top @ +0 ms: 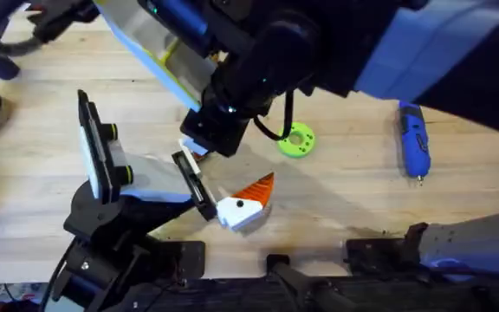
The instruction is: Pick up the gripper from the table and insert it into the empty holder that is missing its gripper. Then pick up a screw, insert it into the mounting hole, and use the screwdriver to tighten it. Finally, clean up the table by picking up the vegetable and placing it into the bucket.
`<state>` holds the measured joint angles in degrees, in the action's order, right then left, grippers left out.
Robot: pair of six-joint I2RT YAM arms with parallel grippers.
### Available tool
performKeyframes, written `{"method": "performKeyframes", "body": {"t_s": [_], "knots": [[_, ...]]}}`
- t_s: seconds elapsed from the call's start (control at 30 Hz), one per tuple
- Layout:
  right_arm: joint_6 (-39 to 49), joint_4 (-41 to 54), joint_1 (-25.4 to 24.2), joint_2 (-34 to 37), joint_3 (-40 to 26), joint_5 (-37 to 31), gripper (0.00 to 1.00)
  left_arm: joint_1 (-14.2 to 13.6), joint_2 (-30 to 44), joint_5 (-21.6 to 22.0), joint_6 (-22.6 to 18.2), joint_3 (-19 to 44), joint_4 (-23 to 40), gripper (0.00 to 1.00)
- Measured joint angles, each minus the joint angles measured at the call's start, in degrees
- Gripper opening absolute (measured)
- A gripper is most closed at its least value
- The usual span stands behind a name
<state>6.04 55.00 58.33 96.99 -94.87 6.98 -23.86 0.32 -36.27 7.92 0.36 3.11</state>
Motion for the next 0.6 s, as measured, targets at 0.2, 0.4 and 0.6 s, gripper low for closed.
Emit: {"method": "performKeyframes", "body": {"t_s": [0.2, 0.4, 0.6], "knots": [[0.0, -0.2, 0.0, 0.4, 0.0, -0.5, 0.006, 0.0, 0.0, 0.0, 0.1, 0.0, 0.0, 0.994], [0.0, -0.2, 0.0, 0.4, 0.0, -0.7, 0.006, 0.0, 0.0, 0.0, 0.1, 0.0, 0.0, 0.994], [-1.1, -0.3, -0.3, 0.4, 0.0, -2.4, 0.61, 0.0, 0.0, 0.0, 0.1, 0.0, 0.0, 0.994]]}}
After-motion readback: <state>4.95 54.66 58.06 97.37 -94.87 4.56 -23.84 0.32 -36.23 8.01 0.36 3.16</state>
